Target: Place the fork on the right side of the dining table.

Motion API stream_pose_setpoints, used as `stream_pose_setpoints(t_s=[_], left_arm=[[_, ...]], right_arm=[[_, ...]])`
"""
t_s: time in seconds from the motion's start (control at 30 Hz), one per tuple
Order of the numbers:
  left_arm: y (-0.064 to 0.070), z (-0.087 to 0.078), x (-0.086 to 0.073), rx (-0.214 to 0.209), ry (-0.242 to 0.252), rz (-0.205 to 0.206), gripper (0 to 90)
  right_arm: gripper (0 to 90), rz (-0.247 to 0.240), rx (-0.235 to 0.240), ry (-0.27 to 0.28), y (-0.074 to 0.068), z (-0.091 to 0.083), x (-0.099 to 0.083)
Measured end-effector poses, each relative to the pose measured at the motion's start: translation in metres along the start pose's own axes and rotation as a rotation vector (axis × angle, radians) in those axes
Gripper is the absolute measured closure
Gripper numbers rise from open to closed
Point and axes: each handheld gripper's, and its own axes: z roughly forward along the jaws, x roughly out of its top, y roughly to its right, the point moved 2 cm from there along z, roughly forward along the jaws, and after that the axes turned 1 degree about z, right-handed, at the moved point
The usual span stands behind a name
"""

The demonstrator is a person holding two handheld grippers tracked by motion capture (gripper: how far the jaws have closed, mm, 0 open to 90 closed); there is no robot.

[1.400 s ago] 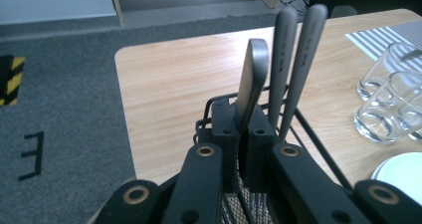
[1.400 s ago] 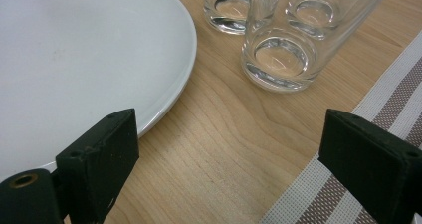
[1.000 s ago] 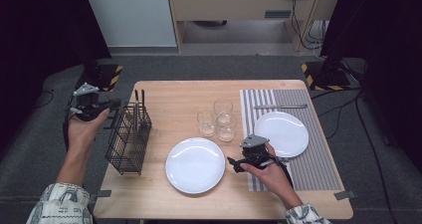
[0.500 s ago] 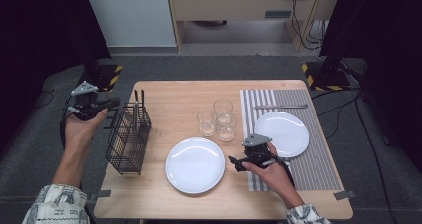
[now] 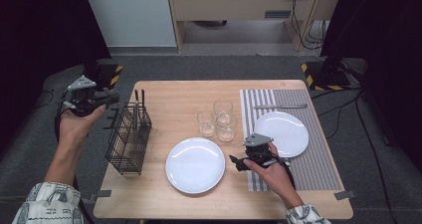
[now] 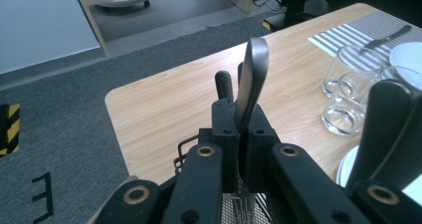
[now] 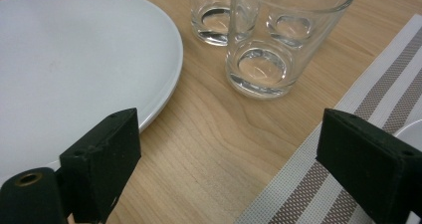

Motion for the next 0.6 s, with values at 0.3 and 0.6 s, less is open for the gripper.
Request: stream_pose_setpoints(t_s=[0.3, 0.6], left_arm=[[0.0, -0.007, 0.016, -0.027, -0.02, 0.073, 86.9], [0.005, -0.016, 0.033, -0.051, -0.023, 0.118, 86.9]], right_arm=[[11.8, 0.008, 0.0, 0.016, 0.002, -0.002, 0.001], [12.1, 0.005, 0.006, 0.017, 0.0, -0.002, 0.001]])
